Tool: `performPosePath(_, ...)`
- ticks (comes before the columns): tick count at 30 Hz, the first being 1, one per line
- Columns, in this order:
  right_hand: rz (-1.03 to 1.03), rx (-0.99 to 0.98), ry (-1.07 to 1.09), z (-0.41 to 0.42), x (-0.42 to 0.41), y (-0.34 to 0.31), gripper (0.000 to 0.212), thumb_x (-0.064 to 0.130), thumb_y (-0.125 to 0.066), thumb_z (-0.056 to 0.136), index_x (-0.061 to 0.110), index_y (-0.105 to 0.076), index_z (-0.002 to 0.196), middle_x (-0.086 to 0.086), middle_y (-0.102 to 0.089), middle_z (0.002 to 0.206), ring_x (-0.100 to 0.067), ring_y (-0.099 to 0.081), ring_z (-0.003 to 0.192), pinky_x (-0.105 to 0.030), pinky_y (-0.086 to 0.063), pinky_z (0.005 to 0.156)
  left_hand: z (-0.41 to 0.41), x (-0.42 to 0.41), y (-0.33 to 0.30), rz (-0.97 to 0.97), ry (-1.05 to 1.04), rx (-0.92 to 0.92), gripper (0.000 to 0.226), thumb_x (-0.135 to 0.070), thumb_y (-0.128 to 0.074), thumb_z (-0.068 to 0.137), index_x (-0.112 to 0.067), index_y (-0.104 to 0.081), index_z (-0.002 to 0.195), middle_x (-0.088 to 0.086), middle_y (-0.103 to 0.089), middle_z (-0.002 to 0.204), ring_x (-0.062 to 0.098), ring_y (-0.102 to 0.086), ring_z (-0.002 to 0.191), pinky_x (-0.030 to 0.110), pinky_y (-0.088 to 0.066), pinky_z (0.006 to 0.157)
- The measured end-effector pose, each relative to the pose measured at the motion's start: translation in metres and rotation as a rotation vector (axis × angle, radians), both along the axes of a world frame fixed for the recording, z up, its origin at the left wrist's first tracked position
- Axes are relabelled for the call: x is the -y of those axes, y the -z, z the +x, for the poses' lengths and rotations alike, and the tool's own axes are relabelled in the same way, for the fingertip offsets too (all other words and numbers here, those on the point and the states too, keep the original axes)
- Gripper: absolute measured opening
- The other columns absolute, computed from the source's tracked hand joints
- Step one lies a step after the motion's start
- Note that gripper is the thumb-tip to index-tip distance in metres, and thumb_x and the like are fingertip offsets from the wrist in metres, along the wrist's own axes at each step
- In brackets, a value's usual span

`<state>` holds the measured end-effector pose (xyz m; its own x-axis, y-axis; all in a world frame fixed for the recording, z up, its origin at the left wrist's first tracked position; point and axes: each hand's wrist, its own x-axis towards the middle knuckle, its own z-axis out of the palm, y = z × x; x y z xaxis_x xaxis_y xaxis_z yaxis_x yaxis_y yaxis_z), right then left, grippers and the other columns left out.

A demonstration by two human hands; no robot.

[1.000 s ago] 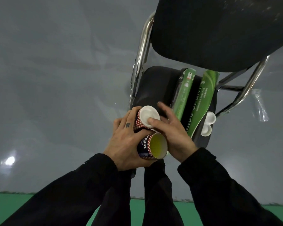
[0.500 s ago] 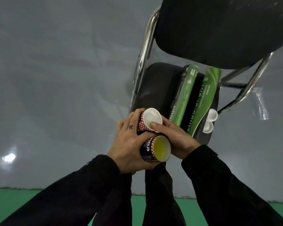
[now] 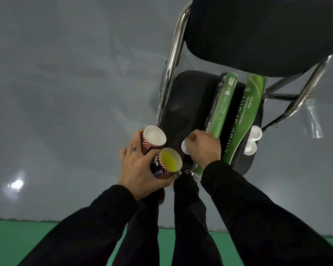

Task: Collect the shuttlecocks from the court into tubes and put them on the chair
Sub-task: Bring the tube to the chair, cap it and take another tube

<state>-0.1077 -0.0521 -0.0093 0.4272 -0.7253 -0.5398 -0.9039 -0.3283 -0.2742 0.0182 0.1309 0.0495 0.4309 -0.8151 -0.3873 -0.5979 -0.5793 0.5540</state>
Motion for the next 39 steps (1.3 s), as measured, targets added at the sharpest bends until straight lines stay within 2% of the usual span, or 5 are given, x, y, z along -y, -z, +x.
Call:
performPosePath(7, -0.206, -0.337, -0.731, -0.012, -0.017, 0.061, 0.038, 0.039, -0.060, 0.089, 0.014, -0.068, 0.117, -0.005, -0.069, 0.109, -0.030, -0.057, 0.106, -0.046, -0.034, 0.099, 0.011, -0.012, 0.002, -0.003, -0.056, -0.011, 0.077, -0.083, -0.067, 0.061, -0.035, -0.067, 0.122, 0.014, -0.024, 0.164, 0.037, -0.028, 0.149, 0.054, -0.025, 0.113)
performPosePath(13, 0.176, 0.460, 0.021, 0.008, -0.016, 0.008, 0.014, 0.032, -0.069, 0.089, 0.019, -0.064, 0.088, 0.006, -0.055, 0.112, -0.012, -0.058, 0.101, -0.030, -0.048, 0.090, 0.019, -0.010, 0.005, 0.055, -0.037, 0.000, 0.077, -0.082, -0.069, 0.060, -0.038, -0.065, 0.123, 0.012, -0.021, 0.166, 0.035, -0.027, 0.149, 0.042, -0.018, 0.114)
performPosePath(16, 0.269, 0.736, -0.169, 0.008, -0.015, -0.067, 0.015, 0.020, -0.073, 0.088, 0.021, -0.059, 0.082, 0.006, -0.055, 0.116, -0.003, -0.056, 0.109, -0.018, -0.044, 0.093, 0.020, -0.002, 0.004, 0.071, -0.013, 0.019, 0.080, -0.082, -0.068, 0.059, -0.038, -0.066, 0.126, 0.014, -0.022, 0.164, 0.035, -0.028, 0.149, 0.048, -0.024, 0.115)
performPosePath(33, 0.174, 0.399, -0.791, -0.008, -0.005, -0.108, 0.013, 0.038, -0.042, 0.095, 0.028, -0.048, 0.100, 0.009, -0.050, 0.123, -0.016, -0.047, 0.109, -0.041, -0.053, 0.084, 0.012, 0.020, 0.003, -0.006, 0.132, 0.084, 0.071, -0.079, -0.068, 0.062, -0.036, -0.069, 0.118, 0.017, -0.032, 0.159, 0.038, -0.036, 0.145, 0.055, -0.034, 0.106)
performPosePath(39, 0.062, 0.695, -0.384, -0.018, -0.020, -0.099, 0.015, 0.026, -0.059, 0.098, 0.014, -0.066, 0.105, 0.000, -0.068, 0.124, -0.015, -0.063, 0.112, -0.030, -0.053, 0.094, 0.020, 0.035, -0.006, -0.039, 0.045, 0.086, 0.079, -0.081, -0.066, 0.061, -0.035, -0.065, 0.125, 0.017, -0.029, 0.159, 0.036, -0.034, 0.144, 0.052, -0.030, 0.108)
